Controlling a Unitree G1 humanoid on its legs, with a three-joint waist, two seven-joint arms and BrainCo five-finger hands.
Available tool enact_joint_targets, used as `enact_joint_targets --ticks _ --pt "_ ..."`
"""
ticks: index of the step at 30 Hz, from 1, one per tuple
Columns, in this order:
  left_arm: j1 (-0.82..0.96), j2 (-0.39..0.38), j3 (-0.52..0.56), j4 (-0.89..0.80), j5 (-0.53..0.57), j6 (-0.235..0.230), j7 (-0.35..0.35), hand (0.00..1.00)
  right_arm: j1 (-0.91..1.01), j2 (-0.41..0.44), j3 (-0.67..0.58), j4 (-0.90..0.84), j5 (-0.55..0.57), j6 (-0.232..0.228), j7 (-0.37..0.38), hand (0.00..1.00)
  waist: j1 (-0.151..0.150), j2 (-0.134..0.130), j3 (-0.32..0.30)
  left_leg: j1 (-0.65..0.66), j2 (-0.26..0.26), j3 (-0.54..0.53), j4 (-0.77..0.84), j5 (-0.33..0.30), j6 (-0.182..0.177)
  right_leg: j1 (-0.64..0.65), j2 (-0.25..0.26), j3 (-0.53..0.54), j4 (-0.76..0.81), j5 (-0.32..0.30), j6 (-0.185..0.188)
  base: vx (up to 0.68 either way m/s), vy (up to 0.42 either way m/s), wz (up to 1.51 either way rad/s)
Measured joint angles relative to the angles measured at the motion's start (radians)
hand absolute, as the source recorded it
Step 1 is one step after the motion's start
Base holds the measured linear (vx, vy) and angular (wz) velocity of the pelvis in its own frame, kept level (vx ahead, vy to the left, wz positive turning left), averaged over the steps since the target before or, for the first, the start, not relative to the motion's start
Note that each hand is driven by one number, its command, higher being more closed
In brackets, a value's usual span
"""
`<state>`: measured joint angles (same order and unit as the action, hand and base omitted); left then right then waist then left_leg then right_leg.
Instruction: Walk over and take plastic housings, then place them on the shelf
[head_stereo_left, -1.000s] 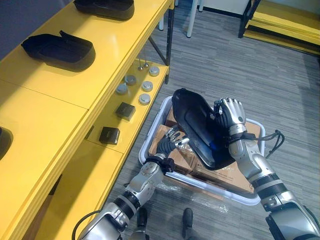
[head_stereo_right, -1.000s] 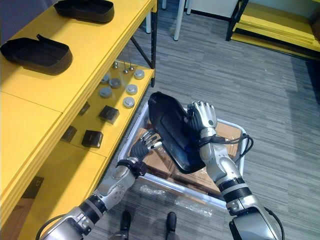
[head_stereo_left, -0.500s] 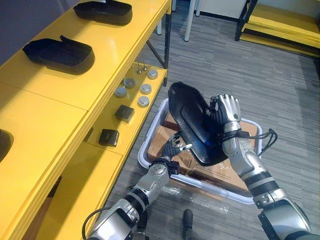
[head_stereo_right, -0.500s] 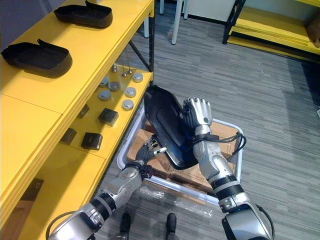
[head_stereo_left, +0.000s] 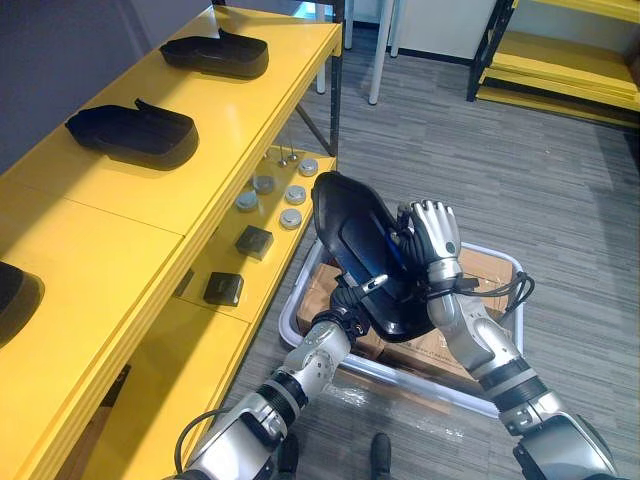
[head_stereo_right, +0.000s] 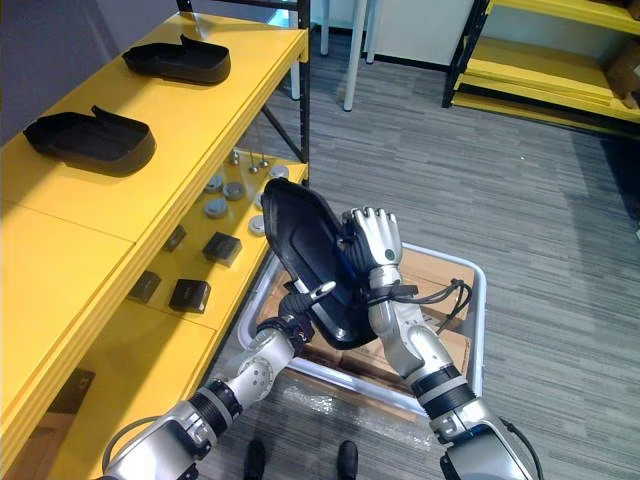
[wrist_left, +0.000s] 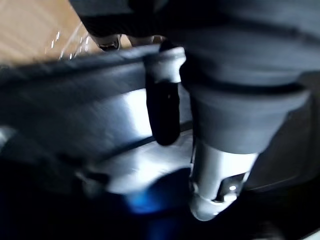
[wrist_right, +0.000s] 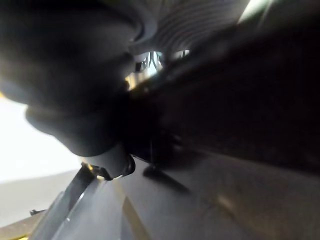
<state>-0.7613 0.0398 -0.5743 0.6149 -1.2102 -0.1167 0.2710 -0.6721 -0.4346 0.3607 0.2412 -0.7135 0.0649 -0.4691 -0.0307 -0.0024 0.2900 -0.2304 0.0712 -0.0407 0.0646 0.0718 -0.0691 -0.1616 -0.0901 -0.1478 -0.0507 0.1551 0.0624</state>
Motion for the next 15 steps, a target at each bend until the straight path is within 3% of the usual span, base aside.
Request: enact_joint_targets --ticks 9,15 --pt "0.079 0.007 0.000 -0.045 -0.016 -0.052 -0.003 1.00 0.070 -0.008 0.044 -0.030 0.003 -0.001 -0.019 1.00 0.006 0.000 0.000 0.026 0.006 0.010 -0.025 0.001 -0.003 0.013 0.005 0.003 -0.010 0.000 0.000 0.01 0.024 -0.03" --pt "0.168 0.020 0.003 -0.102 0.024 -0.057 -0.014 1.00 0.136 0.001 0.061 -0.076 0.019 -0.009 -0.022 1.00 0.032 -0.001 -0.004 0.046 0.010 0.002 -0.034 0.002 -0.006 0.035 0.008 -0.002 -0.012 -0.002 -0.002 0.00 0.034 0.02"
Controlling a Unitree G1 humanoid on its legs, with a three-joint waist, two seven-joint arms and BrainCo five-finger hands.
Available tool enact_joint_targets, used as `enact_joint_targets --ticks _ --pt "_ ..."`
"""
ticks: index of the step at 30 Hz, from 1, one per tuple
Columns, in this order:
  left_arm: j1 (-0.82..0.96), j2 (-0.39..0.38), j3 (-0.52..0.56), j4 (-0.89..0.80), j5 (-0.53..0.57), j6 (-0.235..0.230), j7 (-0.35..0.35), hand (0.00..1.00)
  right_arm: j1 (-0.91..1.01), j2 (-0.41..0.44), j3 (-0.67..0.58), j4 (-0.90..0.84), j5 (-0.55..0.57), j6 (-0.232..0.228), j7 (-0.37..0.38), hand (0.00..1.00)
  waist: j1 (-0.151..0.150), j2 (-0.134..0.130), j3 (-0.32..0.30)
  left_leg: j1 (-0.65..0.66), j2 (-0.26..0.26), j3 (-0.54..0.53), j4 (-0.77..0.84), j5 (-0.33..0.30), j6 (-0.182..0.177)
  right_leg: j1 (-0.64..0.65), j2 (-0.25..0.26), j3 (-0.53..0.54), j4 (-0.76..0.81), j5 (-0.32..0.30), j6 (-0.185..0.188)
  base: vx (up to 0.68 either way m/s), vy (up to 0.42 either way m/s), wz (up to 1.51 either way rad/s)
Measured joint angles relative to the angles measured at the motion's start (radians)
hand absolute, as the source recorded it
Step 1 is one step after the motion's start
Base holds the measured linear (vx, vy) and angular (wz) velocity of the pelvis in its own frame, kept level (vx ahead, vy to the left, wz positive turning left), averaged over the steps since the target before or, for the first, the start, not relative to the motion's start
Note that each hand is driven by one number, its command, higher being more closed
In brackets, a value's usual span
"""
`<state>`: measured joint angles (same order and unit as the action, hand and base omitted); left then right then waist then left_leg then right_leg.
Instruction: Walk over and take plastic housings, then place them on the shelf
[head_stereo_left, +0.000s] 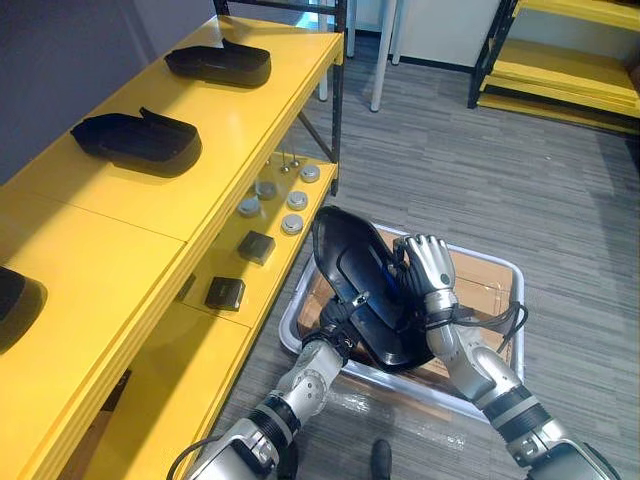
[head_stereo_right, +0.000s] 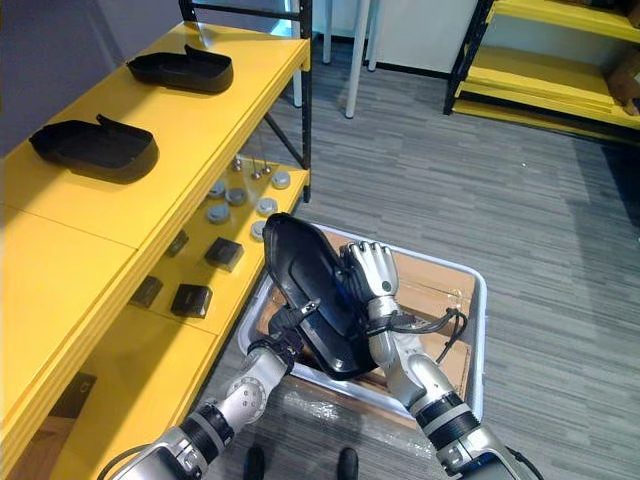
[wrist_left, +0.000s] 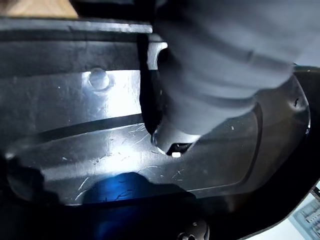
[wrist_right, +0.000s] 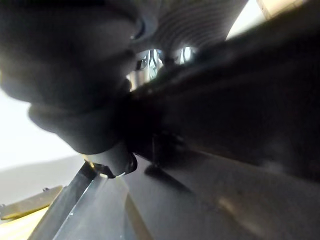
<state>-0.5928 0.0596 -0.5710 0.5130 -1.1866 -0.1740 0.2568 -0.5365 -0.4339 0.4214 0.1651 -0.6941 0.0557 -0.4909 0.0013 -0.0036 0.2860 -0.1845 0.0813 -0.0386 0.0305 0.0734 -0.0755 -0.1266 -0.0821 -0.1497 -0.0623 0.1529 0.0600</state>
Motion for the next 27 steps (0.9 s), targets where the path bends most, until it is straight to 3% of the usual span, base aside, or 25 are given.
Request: enact_joint_targets --ticks 1,3,5,9,11,12,13,14,15,16,19,22,23,25,26,27 --pt "0.064 0.022 0.001 -0.078 0.007 0.001 -0.001 1.00 0.037 0.002 0.006 -0.056 0.002 -0.002 -0.001 0.00 0.001 0.000 -0.001 0.019 0.002 -0.010 -0.010 0.001 -0.002 0.020 0.002 -0.010 0.000 -0.009 -0.005 0.04 0.001 0.33" --pt "0.185 0.045 0.012 -0.178 0.044 0.001 -0.001 1.00 0.128 0.010 0.025 -0.146 0.025 -0.037 -0.002 0.00 0.000 0.000 -0.005 0.076 0.006 -0.052 -0.028 0.002 -0.009 0.091 0.008 -0.058 0.000 -0.037 -0.008 0.08 -0.028 0.59" --pt "0.296 0.048 0.099 -0.273 0.093 -0.002 0.000 1.00 0.215 0.028 0.061 -0.230 0.041 -0.085 -0.004 0.00 0.026 0.000 -0.046 0.085 0.006 -0.118 -0.040 0.001 -0.028 0.132 0.021 -0.129 0.009 -0.070 -0.019 0.07 -0.067 0.98" --pt "0.418 0.057 0.235 -0.479 0.348 -0.044 0.048 1.00 0.258 0.164 0.068 -0.265 0.111 -0.173 -0.034 0.00 0.060 0.002 -0.086 0.070 0.014 -0.263 -0.078 0.021 -0.062 0.190 0.032 -0.320 0.034 -0.140 -0.031 0.04 -0.100 1.43" --pt "0.435 0.047 0.274 -0.528 0.492 -0.051 0.101 1.00 0.258 0.213 0.063 -0.249 0.175 -0.211 -0.041 0.00 0.070 0.009 -0.113 0.027 0.049 -0.144 -0.072 0.018 -0.055 0.205 0.025 -0.426 0.047 -0.161 -0.031 0.05 -0.062 1.58" --pt "0.436 0.037 0.303 -0.559 0.595 -0.051 0.141 1.00 0.252 0.241 0.052 -0.225 0.222 -0.238 -0.047 0.00 0.074 0.015 -0.118 0.007 0.083 0.018 -0.061 0.025 -0.025 0.220 0.012 -0.484 0.055 -0.170 -0.023 0.09 0.008 1.26" --pt "0.439 0.033 0.313 -0.576 0.651 -0.051 0.162 1.00 0.251 0.256 0.049 -0.213 0.241 -0.245 -0.050 0.00 0.075 0.016 -0.119 0.005 0.099 0.107 -0.055 0.029 -0.010 0.231 0.004 -0.508 0.060 -0.177 -0.014 0.14 0.056 1.45" --pt "0.458 0.027 0.338 -0.614 0.782 -0.049 0.208 1.00 0.259 0.288 0.047 -0.198 0.281 -0.265 -0.053 0.00 0.072 0.021 -0.132 0.009 0.120 0.265 -0.048 0.056 0.025 0.253 -0.024 -0.559 0.080 -0.194 0.012 0.14 0.090 0.96" --pt "0.464 0.024 0.342 -0.624 0.830 -0.049 0.222 1.00 0.263 0.295 0.047 -0.194 0.298 -0.272 -0.054 0.00 0.071 0.021 -0.138 0.011 0.118 0.290 -0.049 0.067 0.038 0.258 -0.033 -0.571 0.085 -0.198 0.018 0.19 0.146 1.03" --pt "0.500 0.018 0.361 -0.683 0.967 -0.045 0.259 1.00 0.288 0.324 0.047 -0.189 0.327 -0.284 -0.054 0.00 0.075 0.020 -0.165 0.020 0.097 0.299 -0.063 0.124 0.012 0.270 -0.062 -0.595 0.100 -0.214 0.044 0.22 0.190 0.68" --pt "0.528 0.009 0.436 -0.812 1.215 -0.036 0.313 1.00 0.335 0.398 0.054 -0.189 0.377 -0.326 -0.030 0.00 0.089 -0.003 -0.195 0.049 0.006 0.292 -0.110 0.118 0.034 0.271 -0.159 -0.607 0.160 -0.230 0.069 0.22 0.218 0.41" --pt "0.528 -0.025 0.517 -0.900 1.401 -0.028 0.362 1.00 0.375 0.419 0.002 -0.188 0.452 -0.344 -0.007 0.00 0.087 -0.002 -0.199 0.095 -0.069 0.263 -0.109 0.085 0.080 0.261 -0.299 -0.606 0.381 -0.240 0.074 0.21 0.253 0.40" --pt "0.528 -0.025 0.524 -0.911 1.433 -0.028 0.374 1.00 0.390 0.419 -0.033 -0.188 0.467 -0.345 -0.002 0.00 0.083 -0.003 -0.200 0.110 -0.083 0.250 -0.109 0.077 0.091 0.257 -0.332 -0.603 0.445 -0.237 0.060 0.19 0.313 0.77" --pt "0.535 -0.006 0.580 -0.935 1.540 -0.017 0.401 1.00 0.441 0.421 -0.171 -0.194 0.545 -0.350 0.011 0.00 0.067 -0.002 -0.203 0.148 -0.115 0.193 -0.102 0.045 0.121 0.205 -0.410 -0.514 0.669 -0.160 -0.081 0.14 0.273 0.78" --pt "0.537 0.005 0.598 -0.936 1.574 -0.012 0.415 1.00 0.457 0.422 -0.220 -0.200 0.568 -0.353 0.020 0.00 0.062 -0.002 -0.203 0.150 -0.114 0.172 -0.097 0.029 0.137 0.160 -0.398 -0.425 0.731 -0.173 -0.081 0.11 0.162 0.77" --pt "0.540 0.019 0.629 -0.925 1.609 0.003 0.429 1.00 0.492 0.429 -0.277 -0.232 0.584 -0.353 0.031 0.00 0.050 -0.001 -0.202 0.150 -0.111 0.131 -0.094 0.022 0.146 0.108 -0.337 -0.309 0.788 -0.253 -0.052 0.07 0.063 0.73"
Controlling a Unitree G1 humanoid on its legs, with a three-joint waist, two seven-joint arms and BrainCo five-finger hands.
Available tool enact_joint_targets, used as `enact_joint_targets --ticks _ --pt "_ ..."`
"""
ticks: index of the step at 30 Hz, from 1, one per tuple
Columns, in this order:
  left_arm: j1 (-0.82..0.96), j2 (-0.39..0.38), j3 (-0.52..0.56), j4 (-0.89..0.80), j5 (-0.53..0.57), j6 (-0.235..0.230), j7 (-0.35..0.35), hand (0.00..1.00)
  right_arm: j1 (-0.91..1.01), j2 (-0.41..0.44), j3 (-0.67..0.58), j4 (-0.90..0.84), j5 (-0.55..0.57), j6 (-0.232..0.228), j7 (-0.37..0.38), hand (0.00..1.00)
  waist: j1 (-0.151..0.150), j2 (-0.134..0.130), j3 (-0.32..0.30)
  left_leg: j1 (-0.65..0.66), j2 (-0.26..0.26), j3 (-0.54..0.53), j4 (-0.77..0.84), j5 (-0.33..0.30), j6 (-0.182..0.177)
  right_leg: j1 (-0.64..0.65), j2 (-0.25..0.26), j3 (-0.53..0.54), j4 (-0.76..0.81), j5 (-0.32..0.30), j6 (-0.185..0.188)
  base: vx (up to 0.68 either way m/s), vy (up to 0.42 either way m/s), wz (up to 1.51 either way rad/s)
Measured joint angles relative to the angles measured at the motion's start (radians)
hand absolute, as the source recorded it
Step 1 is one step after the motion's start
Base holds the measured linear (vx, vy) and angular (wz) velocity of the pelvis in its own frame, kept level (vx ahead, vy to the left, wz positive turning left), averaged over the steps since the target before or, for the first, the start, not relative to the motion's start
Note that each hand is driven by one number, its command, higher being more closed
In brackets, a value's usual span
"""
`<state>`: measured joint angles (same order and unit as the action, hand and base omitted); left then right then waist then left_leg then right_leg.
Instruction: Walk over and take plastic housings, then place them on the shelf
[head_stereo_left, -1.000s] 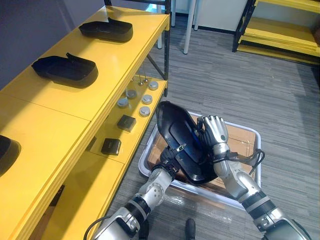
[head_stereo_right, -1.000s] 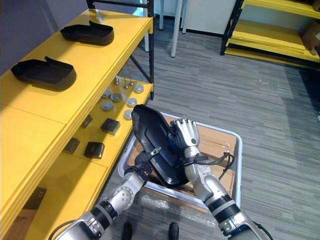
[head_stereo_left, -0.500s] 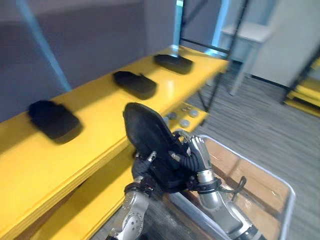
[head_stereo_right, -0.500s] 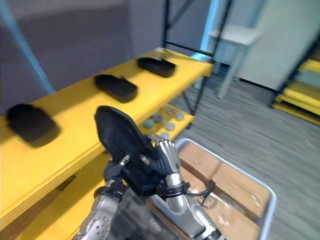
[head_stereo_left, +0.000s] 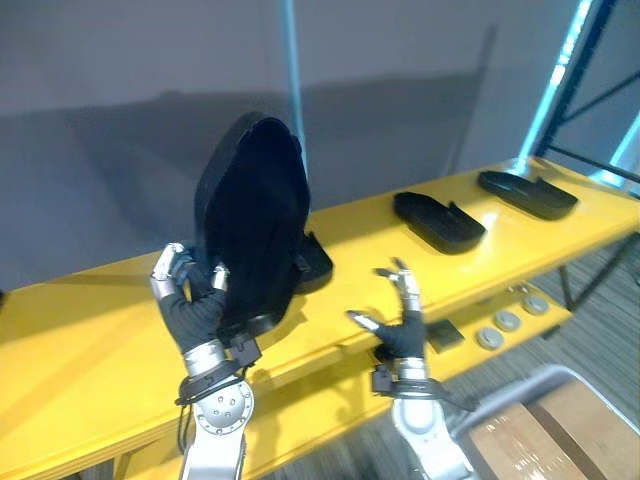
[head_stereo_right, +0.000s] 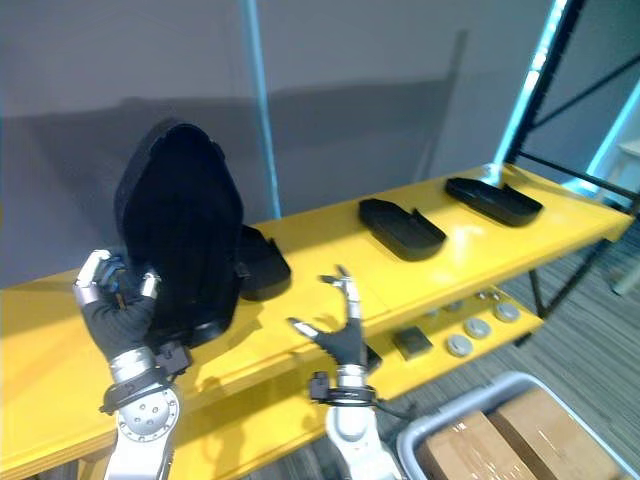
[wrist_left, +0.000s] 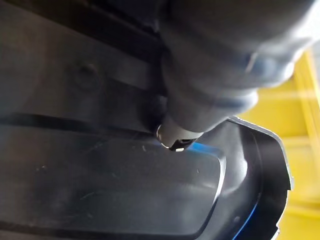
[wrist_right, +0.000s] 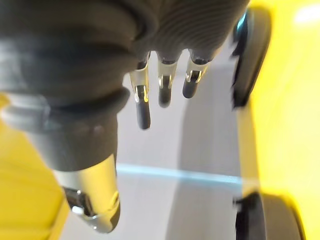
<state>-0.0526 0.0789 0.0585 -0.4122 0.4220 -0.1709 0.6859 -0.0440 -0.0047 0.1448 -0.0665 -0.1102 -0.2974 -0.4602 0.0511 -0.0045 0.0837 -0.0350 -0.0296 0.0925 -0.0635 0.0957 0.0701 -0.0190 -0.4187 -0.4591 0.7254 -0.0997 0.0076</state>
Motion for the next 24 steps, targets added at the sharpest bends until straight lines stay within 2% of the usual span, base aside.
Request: enact_joint_targets --ticks 2,4,5,7,8,9,10,13,14,15,16,17,19,20,21,22,23,24 --pt "0.015 0.012 0.024 0.020 0.033 0.019 0.013 1.00 0.048 0.011 -0.056 -0.053 0.036 -0.012 0.019 0.00 -0.024 -0.001 0.000 0.008 0.000 -0.048 0.000 -0.003 0.004 -0.047 0.092 0.113 -0.001 -0.076 0.028 0.08 -0.002 0.85" --pt "0.047 0.008 0.053 0.052 0.056 0.041 0.013 1.00 0.103 0.027 -0.157 -0.149 0.074 -0.040 0.040 0.00 -0.041 -0.002 0.002 0.036 -0.002 -0.095 0.003 -0.005 -0.002 -0.082 0.205 0.202 -0.105 -0.127 0.047 0.08 -0.021 0.74" --pt "0.052 0.008 0.058 0.059 0.058 0.042 0.012 1.00 0.115 0.032 -0.188 -0.175 0.079 -0.047 0.044 0.00 -0.047 -0.002 0.002 0.037 -0.003 -0.108 0.007 -0.009 -0.004 -0.091 0.232 0.229 -0.148 -0.128 0.046 0.06 -0.033 0.69" --pt "0.061 -0.004 0.080 0.072 0.058 0.043 0.006 1.00 0.159 0.053 -0.315 -0.257 0.110 -0.080 0.052 0.00 -0.085 -0.007 0.007 0.032 -0.008 -0.179 0.029 -0.021 -0.018 -0.110 0.349 0.421 -0.331 -0.124 0.051 0.05 -0.092 0.89" --pt "0.061 -0.006 0.082 0.076 0.055 0.043 0.004 1.00 0.172 0.057 -0.347 -0.272 0.112 -0.082 0.051 0.00 -0.092 -0.013 0.010 0.032 -0.014 -0.188 0.035 -0.025 -0.025 -0.108 0.365 0.468 -0.371 -0.119 0.047 0.04 -0.120 0.75" --pt "0.062 -0.007 0.087 0.076 0.043 0.042 0.003 1.00 0.191 0.063 -0.388 -0.286 0.112 -0.090 0.049 0.00 -0.097 -0.039 0.014 0.034 -0.038 -0.204 0.045 -0.035 -0.036 -0.103 0.364 0.522 -0.428 -0.081 0.037 0.04 -0.146 0.48" --pt "0.076 -0.031 0.095 0.080 0.020 0.037 -0.002 1.00 0.214 0.063 -0.423 -0.287 0.116 -0.094 0.045 0.00 -0.096 -0.044 0.024 0.045 -0.042 -0.208 0.058 -0.056 -0.047 -0.090 0.359 0.523 -0.430 -0.036 0.034 0.04 -0.120 0.29" --pt "0.121 -0.074 0.112 0.055 -0.041 0.025 -0.024 1.00 0.281 0.064 -0.425 -0.287 0.150 -0.094 0.040 0.00 -0.096 -0.030 0.017 0.050 -0.005 -0.193 0.062 -0.071 -0.067 -0.056 0.390 0.518 -0.498 -0.015 0.014 0.08 -0.111 -0.11" --pt "0.146 -0.088 0.115 0.028 -0.122 0.009 -0.036 1.00 0.327 0.067 -0.406 -0.274 0.157 -0.094 0.042 0.00 -0.093 -0.031 0.014 0.048 0.013 -0.178 0.062 -0.078 -0.076 -0.047 0.406 0.525 -0.530 0.004 0.006 0.11 -0.081 -0.24" --pt "0.156 -0.093 0.116 0.019 -0.159 -0.002 -0.040 1.00 0.342 0.069 -0.396 -0.257 0.160 -0.094 0.045 0.00 -0.091 -0.031 0.014 0.047 0.019 -0.172 0.062 -0.081 -0.079 -0.043 0.410 0.528 -0.542 0.013 0.003 0.11 -0.051 -0.29" --pt "0.171 -0.103 0.118 0.005 -0.254 -0.024 -0.049 1.00 0.372 0.074 -0.378 -0.207 0.182 -0.089 0.052 0.00 -0.092 -0.030 0.013 0.049 0.027 -0.161 0.062 -0.087 -0.081 -0.029 0.418 0.529 -0.569 0.024 0.001 0.11 -0.019 -0.20" --pt "0.184 -0.112 0.123 -0.004 -0.354 -0.051 -0.062 1.00 0.402 0.079 -0.359 -0.132 0.204 -0.071 0.056 0.00 -0.091 -0.031 0.013 0.051 0.032 -0.146 0.064 -0.094 -0.081 -0.017 0.421 0.531 -0.584 0.029 0.000 0.08 -0.004 -0.13" --pt "0.191 -0.118 0.129 -0.006 -0.466 -0.081 -0.083 1.00 0.420 0.084 -0.347 0.020 0.222 -0.050 0.063 0.00 -0.077 -0.027 0.012 0.048 0.034 -0.143 0.082 -0.115 -0.083 -0.002 0.421 0.528 -0.596 0.029 0.000 0.08 0.025 0.03" --pt "0.199 -0.119 0.137 -0.011 -0.559 -0.110 -0.107 1.00 0.426 0.085 -0.342 0.154 0.226 -0.016 0.067 0.00 -0.068 -0.023 0.014 0.017 0.040 -0.125 0.134 -0.165 -0.080 0.000 0.416 0.508 -0.597 0.029 0.001 0.08 0.035 0.36" --pt "0.198 -0.122 0.144 -0.011 -0.623 -0.127 -0.124 1.00 0.432 0.086 -0.342 0.224 0.239 0.000 0.070 0.00 -0.073 -0.016 0.016 -0.018 0.074 -0.044 0.193 -0.198 -0.083 0.000 0.409 0.473 -0.597 0.028 0.001 0.03 0.012 0.61" --pt "0.194 -0.127 0.143 -0.011 -0.657 -0.132 -0.132 1.00 0.435 0.087 -0.342 0.268 0.252 0.005 0.072 0.00 -0.076 -0.008 0.018 -0.039 0.105 0.027 0.234 -0.210 -0.091 0.001 0.405 0.442 -0.595 0.027 0.002 0.03 0.016 1.04" --pt "0.187 -0.138 0.142 -0.010 -0.714 -0.145 -0.158 1.00 0.429 0.086 -0.358 0.356 0.277 0.018 0.078 0.00 -0.081 0.009 0.022 -0.072 0.169 0.154 0.309 -0.217 -0.096 0.006 0.392 0.392 -0.588 0.015 0.004 0.04 0.035 1.19" --pt "0.182 -0.139 0.142 -0.005 -0.763 -0.158 -0.185 1.00 0.409 0.083 -0.379 0.435 0.304 0.039 0.090 0.00 -0.078 0.020 0.029 -0.086 0.200 0.229 0.351 -0.222 -0.098 0.011 0.372 0.359 -0.571 0.001 0.010 0.06 0.129 1.14"
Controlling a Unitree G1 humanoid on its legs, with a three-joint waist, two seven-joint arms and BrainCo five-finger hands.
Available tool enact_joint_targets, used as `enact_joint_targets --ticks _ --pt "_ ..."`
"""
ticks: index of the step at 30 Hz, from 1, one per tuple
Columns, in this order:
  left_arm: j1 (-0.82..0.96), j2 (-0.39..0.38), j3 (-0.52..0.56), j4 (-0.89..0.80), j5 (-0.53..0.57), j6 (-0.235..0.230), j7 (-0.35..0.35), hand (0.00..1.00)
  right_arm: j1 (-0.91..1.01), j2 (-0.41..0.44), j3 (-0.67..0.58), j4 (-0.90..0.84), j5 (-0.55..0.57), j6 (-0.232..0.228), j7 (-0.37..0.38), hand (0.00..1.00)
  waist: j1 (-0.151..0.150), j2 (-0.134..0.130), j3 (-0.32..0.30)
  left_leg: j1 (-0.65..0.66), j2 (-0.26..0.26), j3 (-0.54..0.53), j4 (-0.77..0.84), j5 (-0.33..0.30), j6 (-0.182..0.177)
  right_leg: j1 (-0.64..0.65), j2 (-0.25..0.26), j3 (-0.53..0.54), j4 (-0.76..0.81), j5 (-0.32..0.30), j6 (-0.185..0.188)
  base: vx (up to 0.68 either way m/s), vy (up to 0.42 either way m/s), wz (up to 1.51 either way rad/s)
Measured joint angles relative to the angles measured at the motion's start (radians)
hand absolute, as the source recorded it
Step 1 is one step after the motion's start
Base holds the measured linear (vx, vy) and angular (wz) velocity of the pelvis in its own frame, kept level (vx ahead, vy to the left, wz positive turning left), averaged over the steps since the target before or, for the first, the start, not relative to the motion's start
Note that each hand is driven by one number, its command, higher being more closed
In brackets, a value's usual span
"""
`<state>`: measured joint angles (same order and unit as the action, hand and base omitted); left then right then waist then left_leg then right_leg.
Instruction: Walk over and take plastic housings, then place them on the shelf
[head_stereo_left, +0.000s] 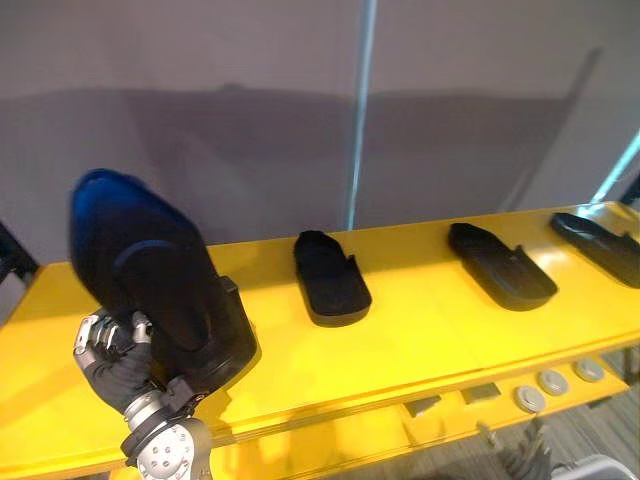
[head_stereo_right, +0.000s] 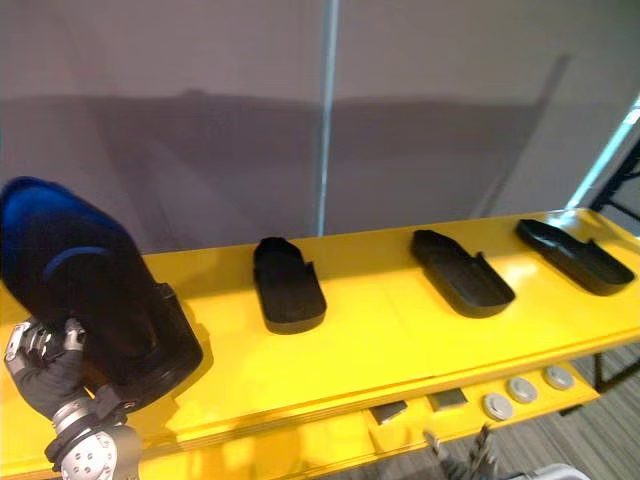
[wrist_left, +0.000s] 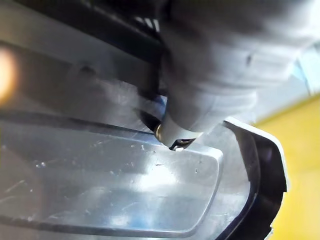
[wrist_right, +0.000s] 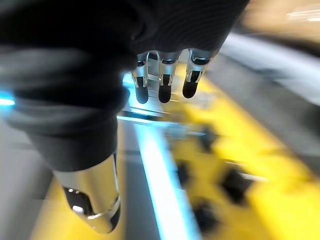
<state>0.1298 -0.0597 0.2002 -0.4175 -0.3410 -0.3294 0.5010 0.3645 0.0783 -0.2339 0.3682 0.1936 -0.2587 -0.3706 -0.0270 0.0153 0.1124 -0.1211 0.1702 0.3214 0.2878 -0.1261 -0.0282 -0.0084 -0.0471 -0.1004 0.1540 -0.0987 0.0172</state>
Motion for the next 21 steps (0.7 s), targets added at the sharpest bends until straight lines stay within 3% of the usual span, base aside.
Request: enact_joint_targets --ticks 1,4,5,6,7,8,9,10,11,13,17,18,19,20,21 --pt "-0.001 0.000 0.000 0.001 -0.029 -0.008 -0.018 1.00 -0.016 -0.005 -0.009 0.064 0.008 0.012 0.007 0.00 0.008 0.000 0.001 -0.009 0.012 0.036 0.037 -0.008 0.011 0.003 -0.026 -0.020 0.014 -0.010 0.005 0.05 0.203 0.85" --pt "-0.020 0.009 -0.002 0.056 -0.097 -0.021 -0.078 1.00 -0.054 -0.017 -0.042 0.184 0.050 0.043 0.057 0.00 0.013 -0.014 -0.002 -0.057 0.056 0.007 0.180 -0.020 0.005 0.014 -0.129 -0.071 0.038 -0.014 0.009 0.03 0.295 0.68" --pt "-0.026 0.025 -0.012 0.083 -0.121 -0.021 -0.094 1.00 -0.055 -0.029 -0.041 0.220 0.051 0.045 0.072 0.00 0.012 -0.013 -0.009 -0.067 0.079 -0.033 0.197 -0.020 0.003 0.016 -0.166 -0.081 0.053 -0.023 0.024 0.02 0.308 0.58" --pt "-0.042 0.053 -0.036 0.109 -0.149 -0.020 -0.120 1.00 -0.057 -0.045 -0.040 0.280 0.050 0.051 0.097 0.00 0.014 -0.005 -0.016 -0.065 0.106 -0.129 0.193 -0.007 0.001 0.016 -0.197 -0.082 0.086 -0.050 0.069 0.04 0.436 0.59" --pt "-0.057 0.074 -0.058 0.131 -0.163 -0.021 -0.151 1.00 -0.059 -0.060 -0.047 0.338 0.049 0.064 0.114 0.00 0.017 0.018 -0.030 -0.060 0.116 -0.274 0.172 0.032 -0.053 0.006 -0.215 -0.075 0.120 -0.083 0.136 0.05 0.549 0.39" --pt "-0.062 0.083 -0.066 0.145 -0.173 -0.020 -0.162 1.00 -0.069 -0.068 -0.054 0.374 0.049 0.073 0.123 0.00 0.016 0.031 -0.038 -0.050 0.099 -0.322 0.168 -0.022 -0.134 0.003 -0.224 -0.071 0.131 -0.089 0.158 0.05 0.718 0.32" --pt "-0.078 0.111 -0.082 0.190 -0.195 -0.015 -0.186 1.00 -0.086 -0.058 -0.085 0.439 0.058 0.086 0.140 0.00 -0.001 0.024 -0.050 -0.039 0.076 -0.337 0.144 -0.112 -0.178 0.011 -0.244 -0.068 0.119 -0.091 0.161 0.02 0.646 0.25" --pt "-0.100 0.156 -0.091 0.239 -0.210 -0.010 -0.197 1.00 -0.103 -0.034 -0.104 0.493 0.055 0.097 0.150 0.00 -0.005 -0.023 -0.050 -0.036 0.031 -0.324 0.150 -0.111 -0.170 0.026 -0.281 -0.050 0.102 -0.083 0.158 0.01 0.552 0.37" --pt "-0.128 0.207 -0.122 0.304 -0.232 0.003 -0.202 1.00 -0.103 -0.020 -0.121 0.534 0.048 0.103 0.164 0.00 -0.010 -0.055 -0.060 -0.036 -0.004 -0.327 0.156 -0.117 -0.160 0.048 -0.304 -0.044 0.066 -0.025 0.165 -0.02 0.422 0.21" --pt "-0.178 0.258 -0.182 0.358 -0.261 0.030 -0.223 1.00 -0.107 -0.021 -0.155 0.567 0.032 0.117 0.178 0.00 -0.011 -0.061 -0.064 -0.036 -0.023 -0.320 0.157 -0.120 -0.140 0.043 -0.320 -0.038 0.051 0.072 0.178 -0.03 0.374 -0.04" --pt "-0.284 0.314 -0.259 0.394 -0.305 0.039 -0.318 1.00 -0.141 -0.042 -0.178 0.590 0.011 0.144 0.208 0.00 -0.009 -0.047 -0.068 -0.007 -0.033 -0.212 0.019 -0.040 -0.071 -0.070 -0.312 -0.018 0.021 0.264 0.056 -0.07 0.246 -0.63" --pt "-0.312 0.318 -0.269 0.434 -0.315 0.046 -0.345 1.00 -0.143 -0.043 -0.178 0.594 -0.003 0.151 0.218 0.00 -0.027 -0.042 -0.065 0.017 -0.033 -0.194 -0.033 -0.008 -0.061 -0.083 -0.259 0.029 0.069 0.188 0.132 -0.05 0.102 -0.46" --pt "-0.325 0.317 -0.271 0.457 -0.325 0.053 -0.353 1.00 -0.143 -0.043 -0.177 0.599 -0.006 0.153 0.224 0.00 -0.037 -0.041 -0.064 0.032 -0.034 -0.193 -0.059 0.007 -0.059 -0.083 -0.225 0.052 0.097 0.140 0.152 -0.08 0.043 -0.29" --pt "-0.345 0.312 -0.273 0.492 -0.349 0.070 -0.357 1.00 -0.143 -0.044 -0.180 0.613 -0.005 0.156 0.234 0.00 -0.057 -0.037 -0.061 0.049 -0.034 -0.186 -0.093 0.028 -0.057 -0.081 -0.172 0.093 0.121 0.059 0.147 -0.08 -0.047 -0.10" --pt "-0.367 0.308 -0.278 0.518 -0.379 0.084 -0.367 1.00 -0.144 -0.050 -0.173 0.621 -0.012 0.158 0.244 0.00 -0.070 -0.037 -0.060 0.045 -0.048 -0.186 -0.109 0.042 -0.056 -0.076 -0.151 0.096 0.111 0.014 0.129 -0.10 -0.053 -0.08"
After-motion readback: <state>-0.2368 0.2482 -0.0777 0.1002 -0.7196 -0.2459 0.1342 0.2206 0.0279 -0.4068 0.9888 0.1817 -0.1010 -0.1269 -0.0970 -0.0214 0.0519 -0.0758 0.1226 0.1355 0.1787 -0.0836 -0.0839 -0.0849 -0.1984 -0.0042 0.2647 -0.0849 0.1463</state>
